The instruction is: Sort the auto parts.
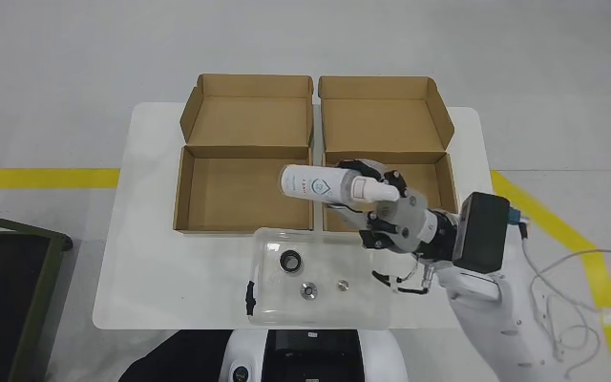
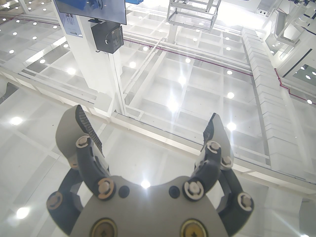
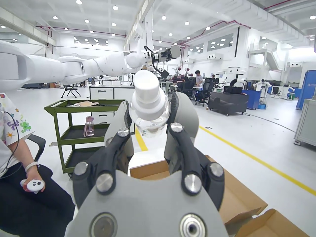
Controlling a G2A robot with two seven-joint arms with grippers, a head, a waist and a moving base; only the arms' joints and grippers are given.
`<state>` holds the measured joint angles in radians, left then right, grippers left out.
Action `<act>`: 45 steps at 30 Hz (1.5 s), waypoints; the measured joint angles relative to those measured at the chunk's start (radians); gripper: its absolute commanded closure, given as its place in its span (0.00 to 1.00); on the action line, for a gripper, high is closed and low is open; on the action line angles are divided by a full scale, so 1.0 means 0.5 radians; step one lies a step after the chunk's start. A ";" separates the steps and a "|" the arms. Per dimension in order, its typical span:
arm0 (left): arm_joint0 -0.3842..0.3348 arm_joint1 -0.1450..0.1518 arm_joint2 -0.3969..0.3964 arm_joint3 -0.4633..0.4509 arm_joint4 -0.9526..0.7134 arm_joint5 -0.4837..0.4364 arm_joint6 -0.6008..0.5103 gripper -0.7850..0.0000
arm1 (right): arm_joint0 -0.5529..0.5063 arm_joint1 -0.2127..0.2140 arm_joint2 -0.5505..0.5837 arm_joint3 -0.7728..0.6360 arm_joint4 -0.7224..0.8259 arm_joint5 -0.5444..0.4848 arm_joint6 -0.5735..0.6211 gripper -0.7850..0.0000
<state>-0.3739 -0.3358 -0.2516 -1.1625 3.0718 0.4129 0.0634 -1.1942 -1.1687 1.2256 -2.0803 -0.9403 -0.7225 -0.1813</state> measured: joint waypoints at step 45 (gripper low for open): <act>0.000 0.000 0.000 0.000 0.000 0.000 0.000 0.00 | -0.111 0.014 0.076 0.495 -0.132 -0.069 0.326 1.00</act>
<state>-0.3739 -0.3358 -0.2516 -1.1625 3.0718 0.4129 0.0634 -1.2496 -1.1616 1.2635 -1.8329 -1.0063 -0.7568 -0.0182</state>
